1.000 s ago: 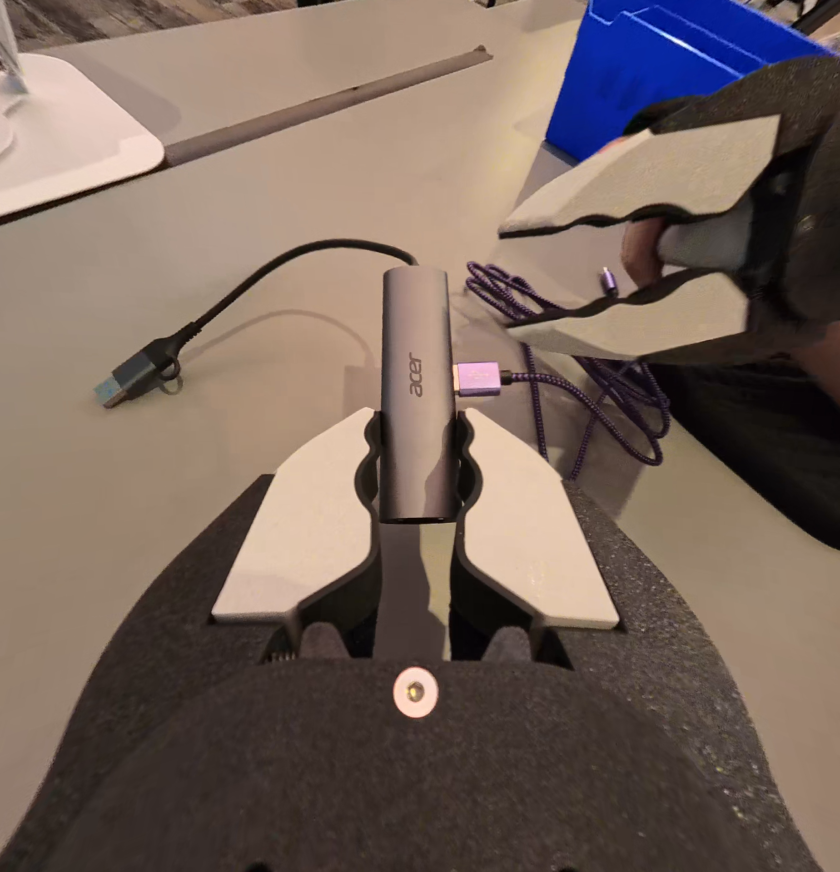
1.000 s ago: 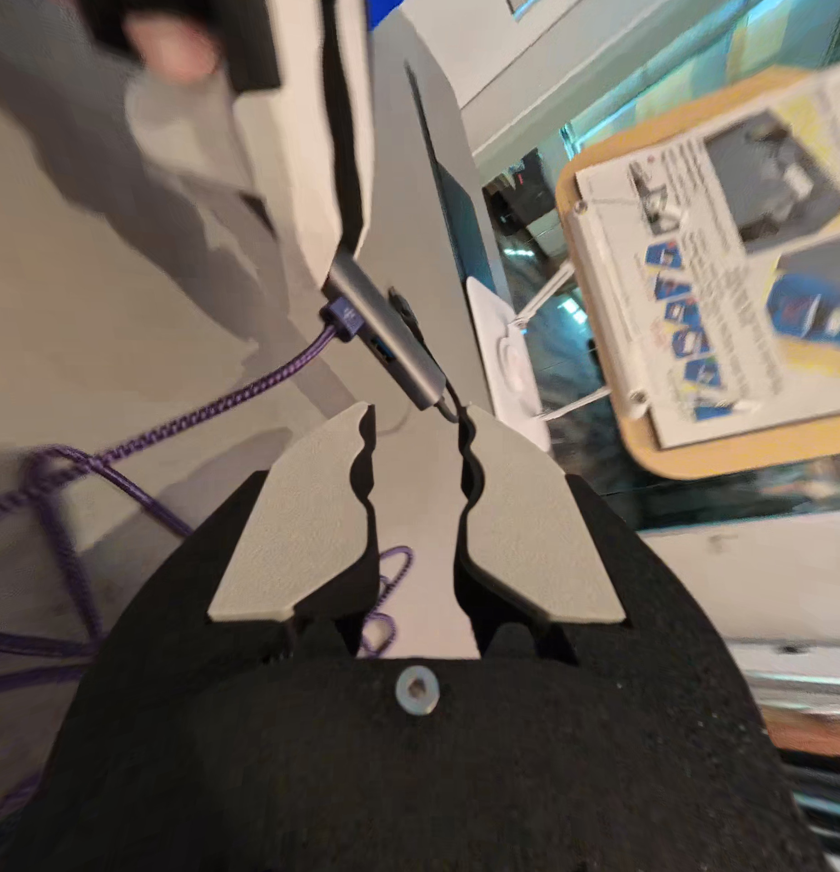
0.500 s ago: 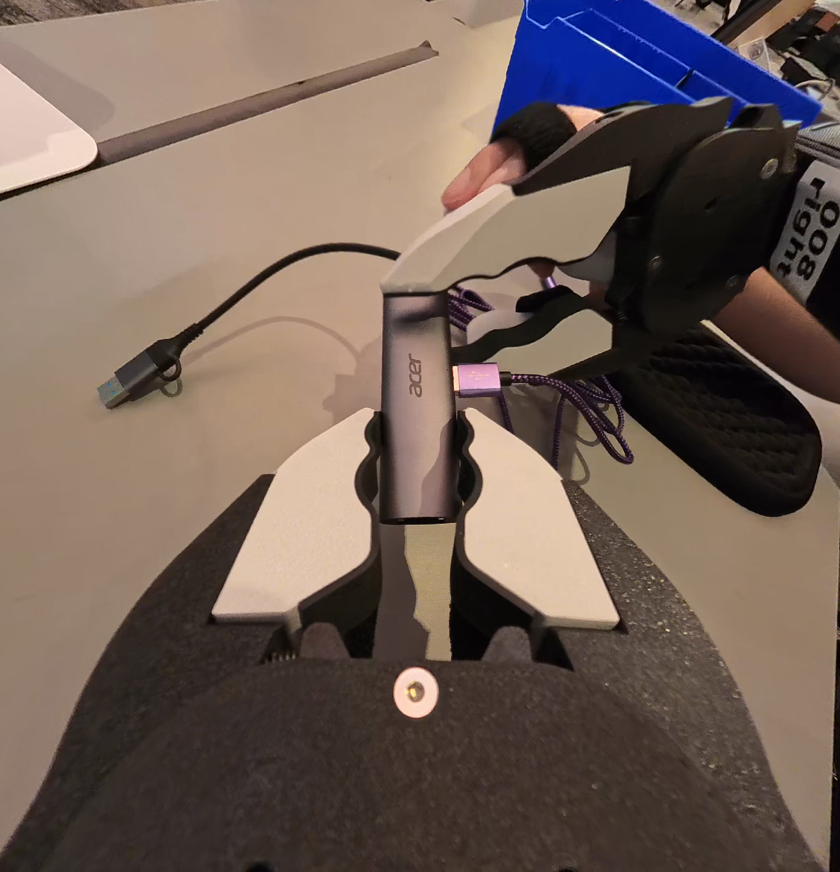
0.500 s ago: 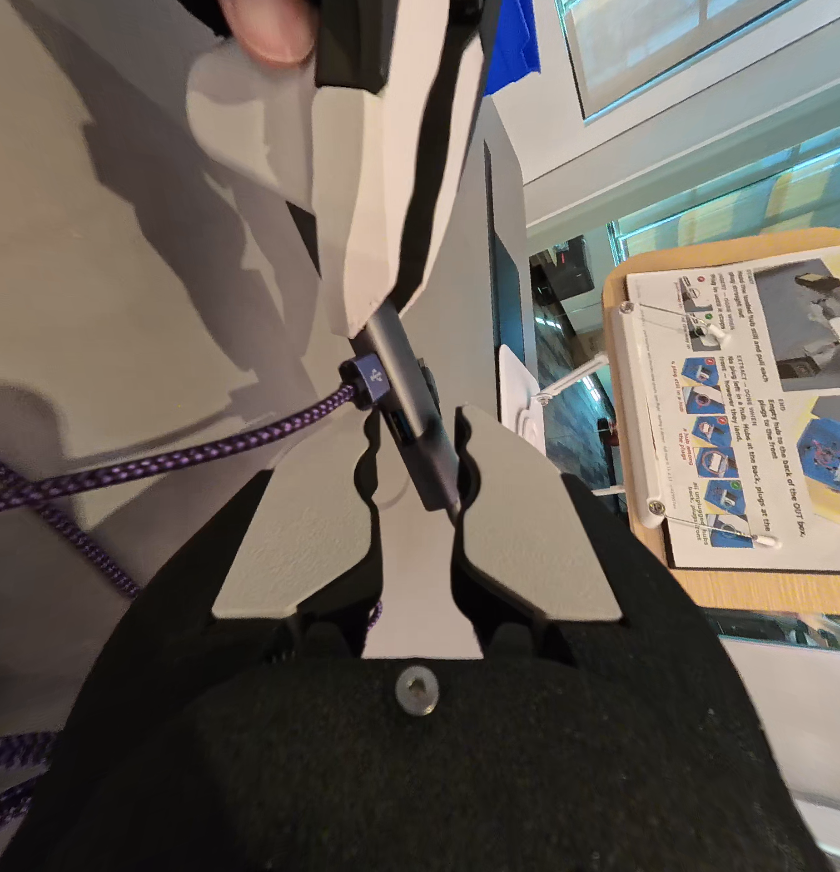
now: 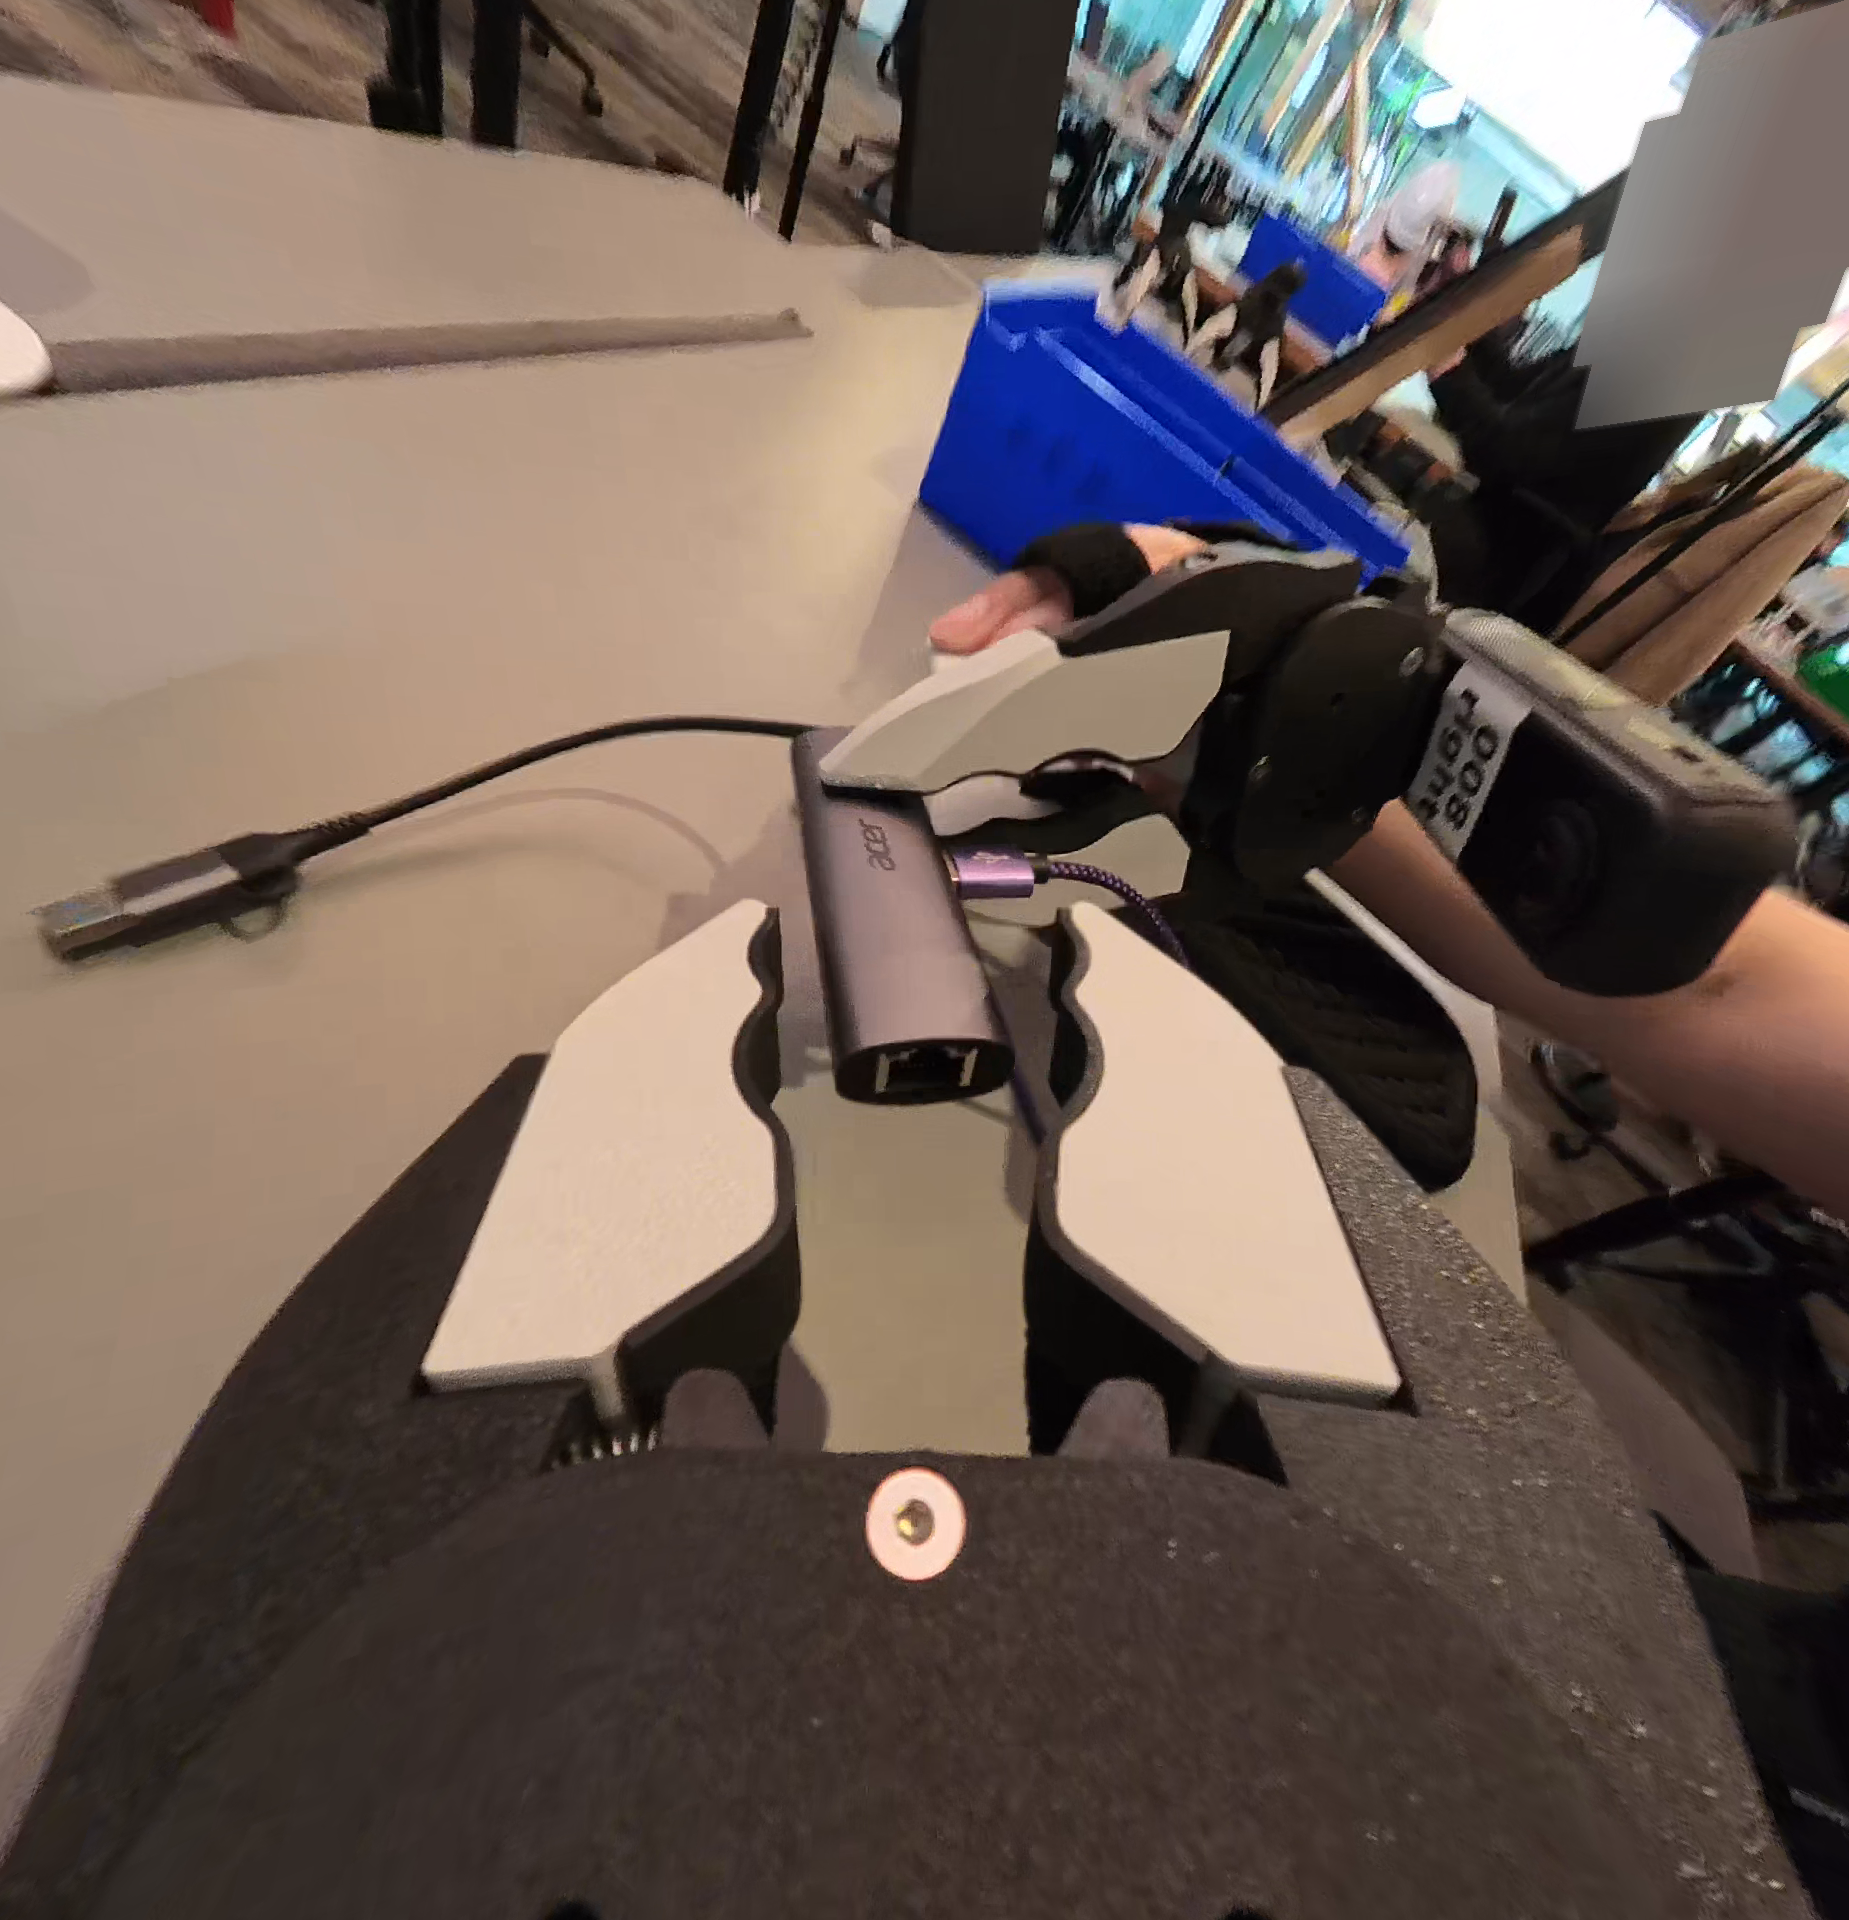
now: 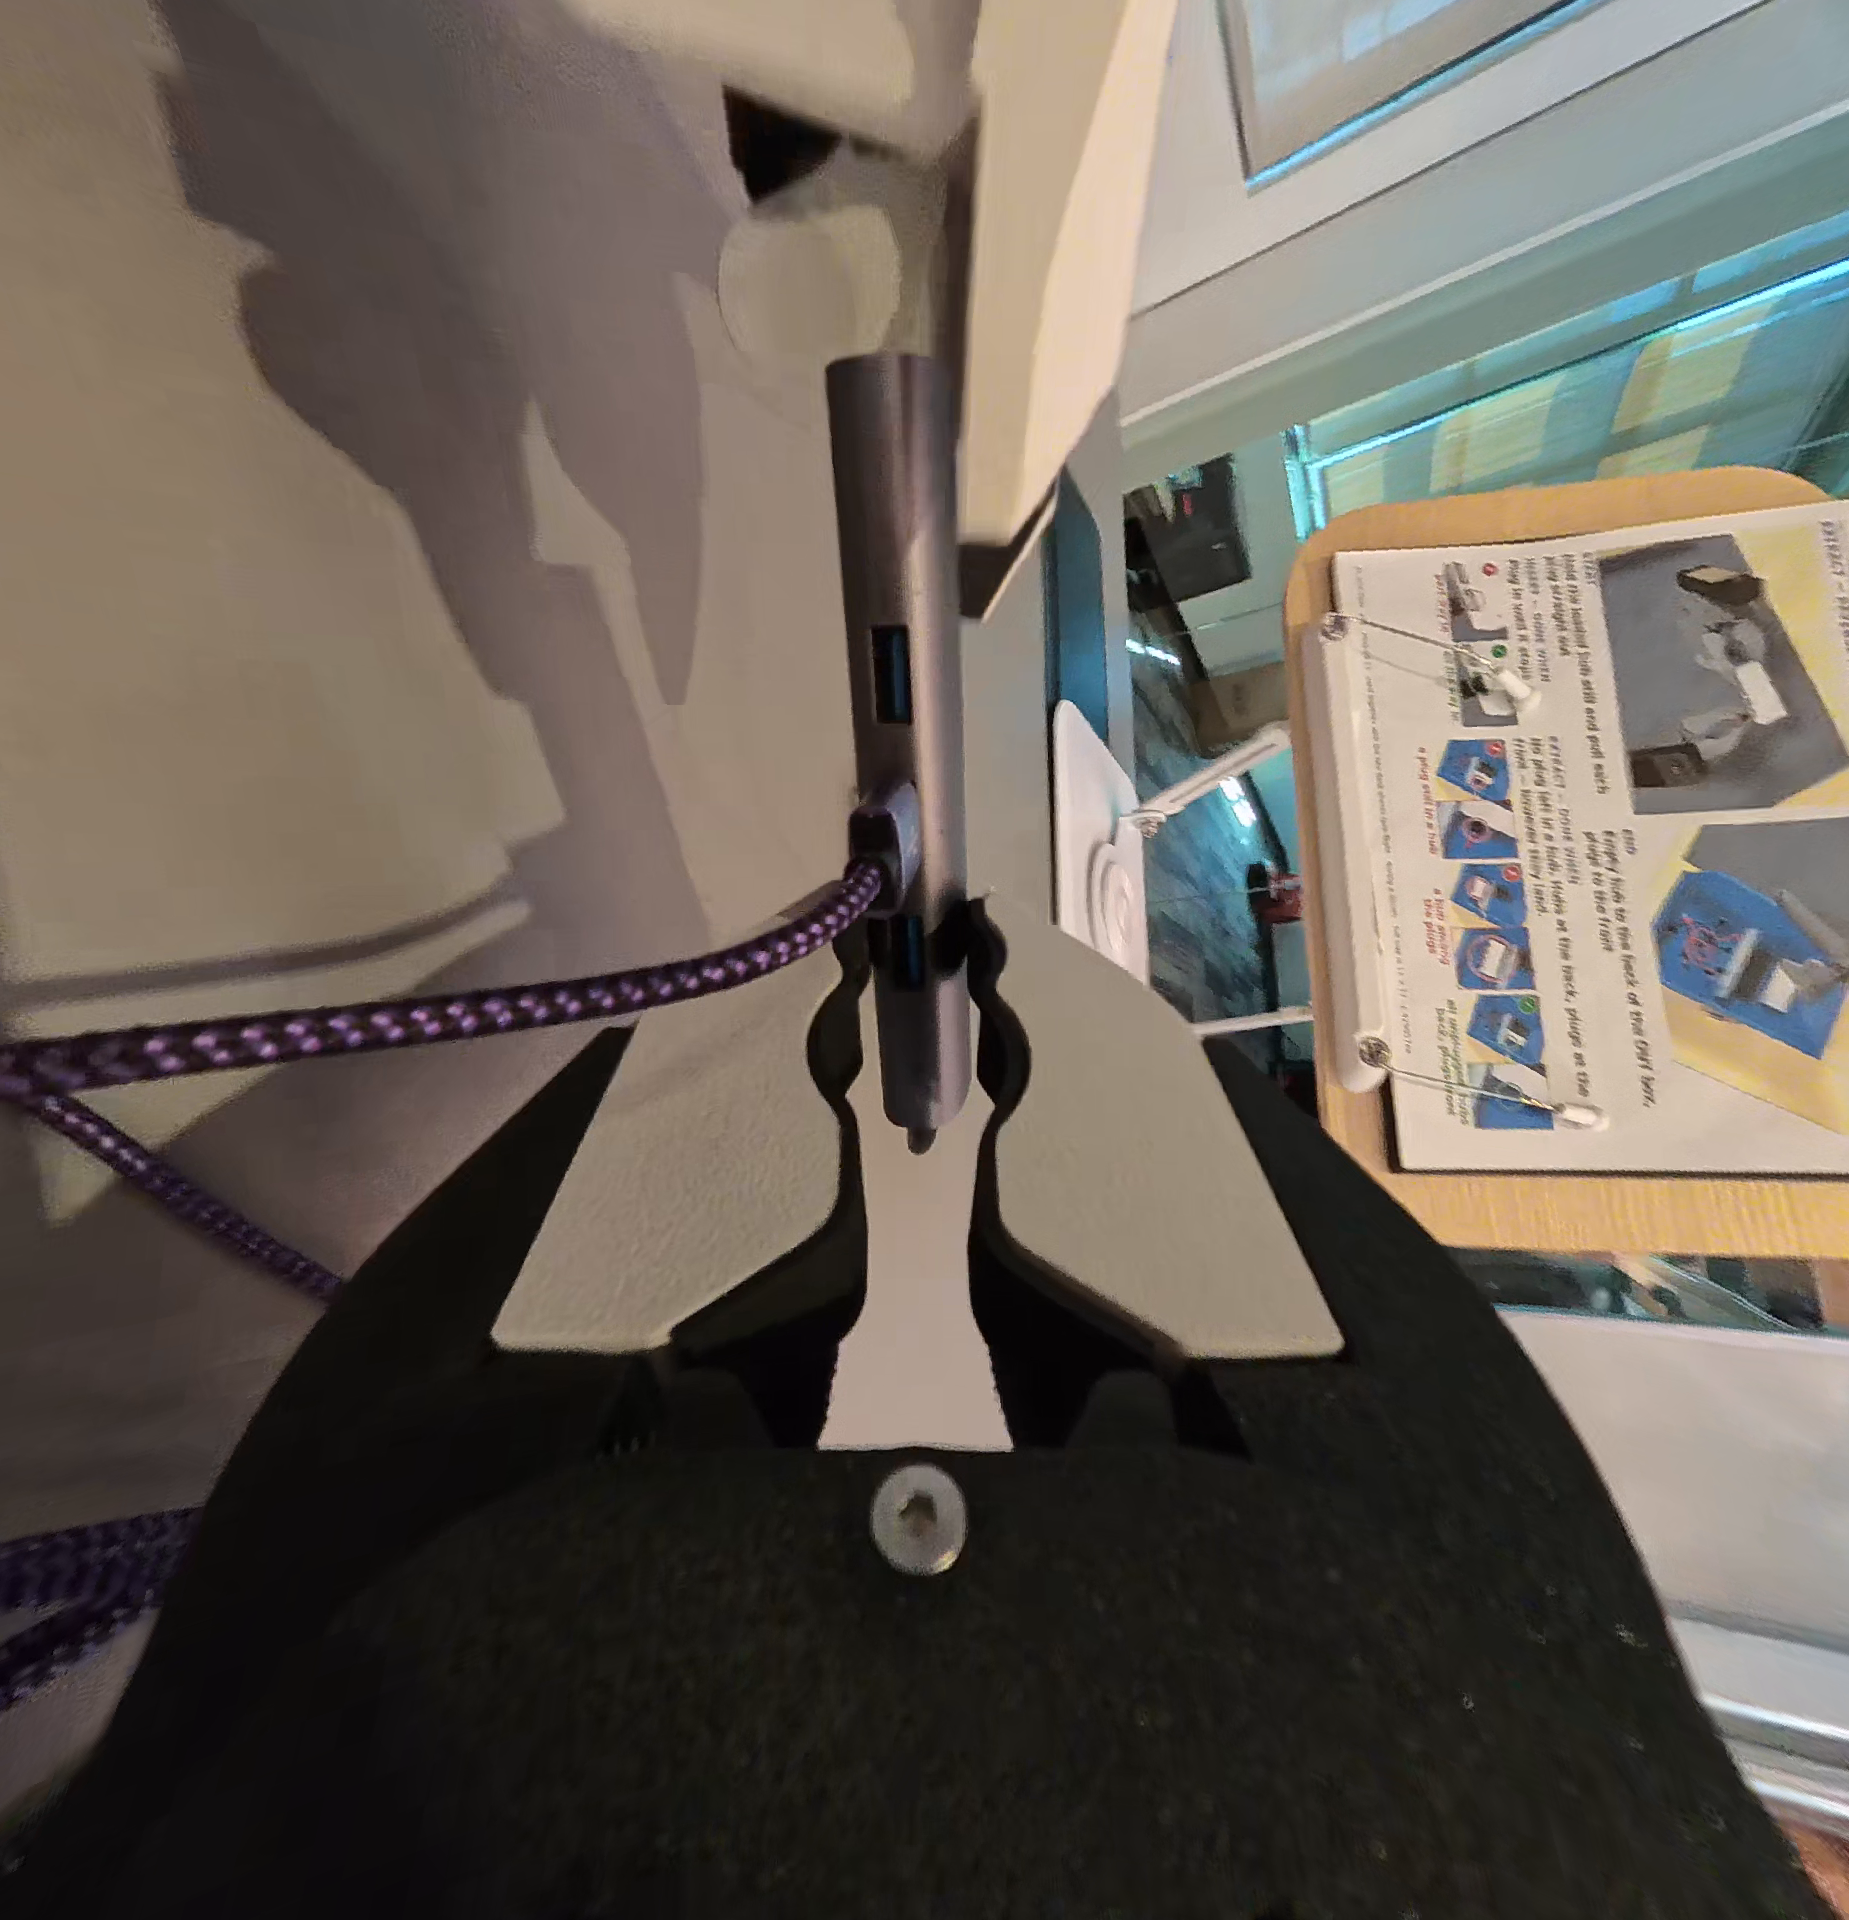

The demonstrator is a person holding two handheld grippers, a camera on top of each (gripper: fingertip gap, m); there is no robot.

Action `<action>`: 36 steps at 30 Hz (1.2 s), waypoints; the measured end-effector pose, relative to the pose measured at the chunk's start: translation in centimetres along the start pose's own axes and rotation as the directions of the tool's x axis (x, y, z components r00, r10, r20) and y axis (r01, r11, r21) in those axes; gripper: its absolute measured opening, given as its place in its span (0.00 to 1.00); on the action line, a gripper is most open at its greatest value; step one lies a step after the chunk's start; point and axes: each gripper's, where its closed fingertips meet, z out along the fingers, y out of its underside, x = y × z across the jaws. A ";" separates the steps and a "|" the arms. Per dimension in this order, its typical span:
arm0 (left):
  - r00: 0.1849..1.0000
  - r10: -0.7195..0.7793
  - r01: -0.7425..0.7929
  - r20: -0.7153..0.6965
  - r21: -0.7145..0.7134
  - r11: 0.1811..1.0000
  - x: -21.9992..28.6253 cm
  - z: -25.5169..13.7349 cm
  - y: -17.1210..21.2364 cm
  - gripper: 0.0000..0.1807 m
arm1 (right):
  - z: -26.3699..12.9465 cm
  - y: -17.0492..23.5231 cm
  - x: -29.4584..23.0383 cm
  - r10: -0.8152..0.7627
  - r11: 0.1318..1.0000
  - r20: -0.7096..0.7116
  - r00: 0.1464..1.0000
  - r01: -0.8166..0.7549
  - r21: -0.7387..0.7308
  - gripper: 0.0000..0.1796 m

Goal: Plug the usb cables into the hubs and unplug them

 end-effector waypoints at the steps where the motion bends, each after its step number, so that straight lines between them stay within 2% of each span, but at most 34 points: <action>1: 1.000 0.005 -0.005 0.007 0.046 0.999 -0.1 -0.5 -0.8 0.27 | -0.2 0.1 0.5 -0.002 1.000 -0.017 1.000 0.001 -0.006 0.09; 4: 0.994 0.045 -0.059 0.097 0.151 0.987 -1.0 -2.6 -2.8 0.27 | -1.3 0.8 2.4 -0.011 0.999 -0.066 0.998 0.008 -0.043 0.09; 8: 0.969 0.053 -0.088 0.243 0.136 0.987 -4.2 -3.6 -2.4 0.27 | -3.9 1.6 6.9 -0.007 0.995 -0.128 0.992 -0.006 -0.096 0.09; 12: 0.985 -0.017 -0.004 0.169 0.122 0.993 -4.3 -2.7 -1.5 0.24 | -7.7 2.2 13.0 -0.038 0.986 -0.191 0.981 0.005 -0.168 0.09; 19: 0.982 0.016 -0.023 0.190 0.036 0.999 -4.7 -1.3 0.3 0.22 | -16.0 2.9 24.3 -0.136 0.939 -0.261 0.956 0.041 -0.340 0.09; 25: 0.983 0.028 -0.021 0.183 -0.039 0.999 -4.7 -0.1 2.2 0.21 | -23.4 3.9 32.9 -0.214 0.864 -0.304 0.928 0.035 -0.502 0.09; 31: 0.980 0.055 -0.045 0.193 -0.056 0.997 -4.4 0.0 2.5 0.21 | -30.0 7.4 38.5 -0.244 0.776 -0.346 0.906 -0.032 -0.630 0.09; 36: 0.975 0.083 -0.074 0.204 -0.049 0.996 -4.0 -0.2 1.8 0.21 | -33.8 12.3 39.9 -0.256 0.691 -0.336 0.906 -0.071 -0.720 0.09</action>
